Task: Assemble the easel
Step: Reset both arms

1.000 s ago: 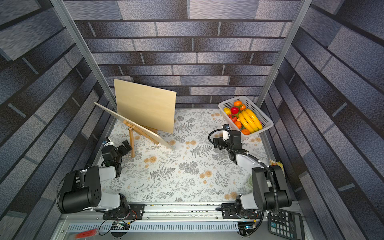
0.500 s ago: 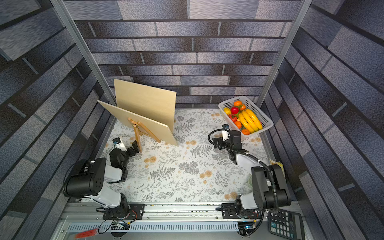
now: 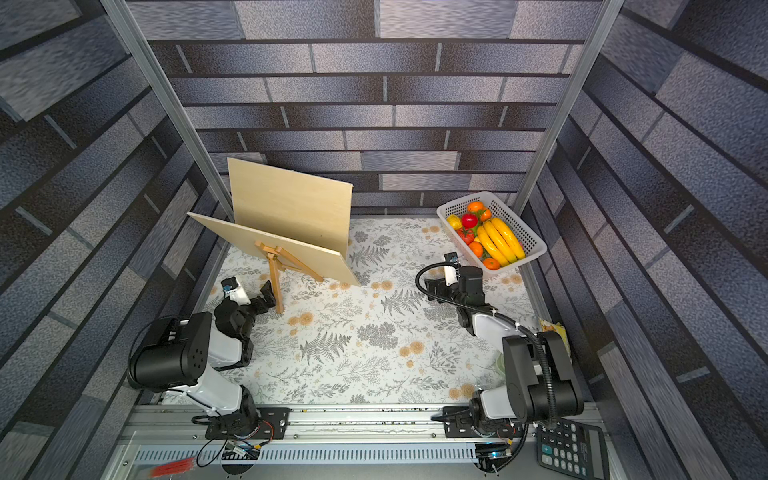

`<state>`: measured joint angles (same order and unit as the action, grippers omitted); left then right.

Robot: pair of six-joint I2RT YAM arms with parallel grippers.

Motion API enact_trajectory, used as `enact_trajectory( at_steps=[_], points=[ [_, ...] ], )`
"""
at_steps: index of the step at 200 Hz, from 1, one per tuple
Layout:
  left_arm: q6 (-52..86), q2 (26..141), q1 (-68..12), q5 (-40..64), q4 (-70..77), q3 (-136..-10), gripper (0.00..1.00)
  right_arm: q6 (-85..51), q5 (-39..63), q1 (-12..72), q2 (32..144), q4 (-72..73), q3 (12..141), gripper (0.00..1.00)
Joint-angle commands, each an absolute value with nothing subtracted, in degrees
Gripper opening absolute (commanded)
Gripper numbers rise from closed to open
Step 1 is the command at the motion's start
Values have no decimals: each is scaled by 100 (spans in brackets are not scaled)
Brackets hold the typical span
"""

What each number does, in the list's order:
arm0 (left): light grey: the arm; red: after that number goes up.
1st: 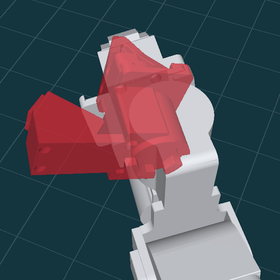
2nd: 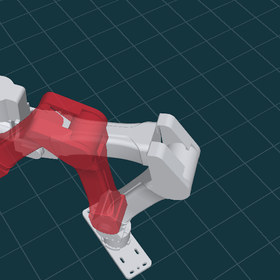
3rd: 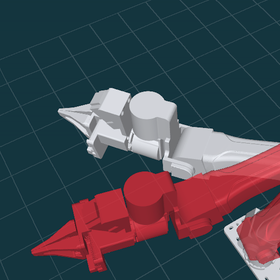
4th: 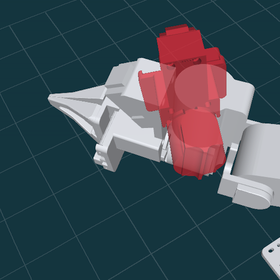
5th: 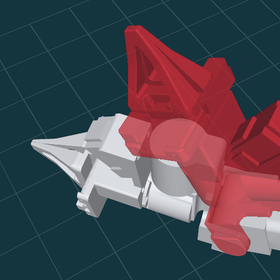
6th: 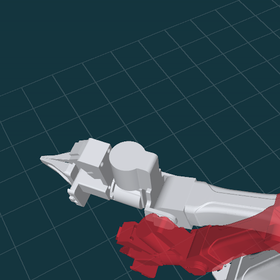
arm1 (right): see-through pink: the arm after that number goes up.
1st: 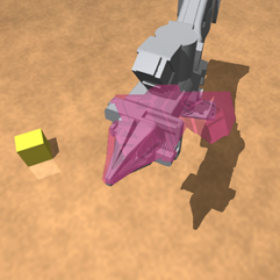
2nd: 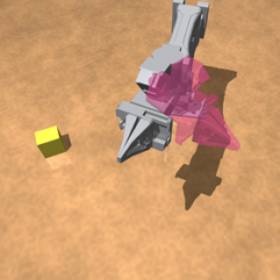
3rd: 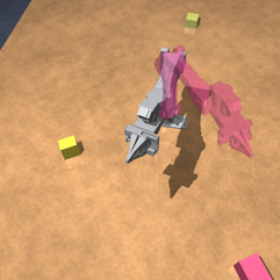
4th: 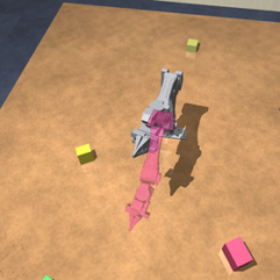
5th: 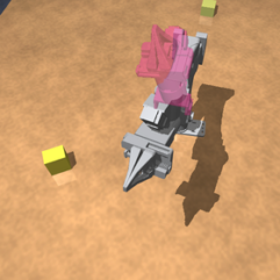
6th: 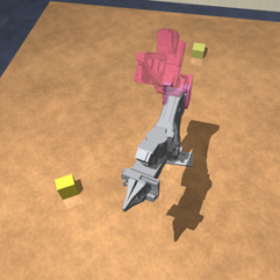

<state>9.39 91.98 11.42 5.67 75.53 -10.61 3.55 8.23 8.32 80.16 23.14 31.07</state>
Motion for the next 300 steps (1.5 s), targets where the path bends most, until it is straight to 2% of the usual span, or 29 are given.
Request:
enact_trajectory(
  at_steps=[1,75,114,133,146,163,180,300],
  points=[
    [940,9220,1146,807,7607,-1160,100,419,819,803,7785,2568,2991,100],
    [945,9224,1151,817,7629,-1151,100,1147,811,775,7655,4476,1829,100],
    [949,9224,1159,835,7629,-1151,100,772,393,615,8108,5102,1783,100],
    [950,9235,1157,829,7638,-1146,100,444,-33,437,8517,6131,1394,100],
    [948,9237,1157,842,7646,-1143,100,352,-217,432,9255,7523,1276,100],
    [949,9237,1153,844,7655,-1143,100,340,-420,436,8778,5593,1833,100],
    [949,9243,1161,845,7673,-1134,100,-1,-1031,395,8833,5304,2068,100],
    [950,9254,1168,853,7709,-1125,100,114,-442,336,8900,5437,2057,100]
  ],
)
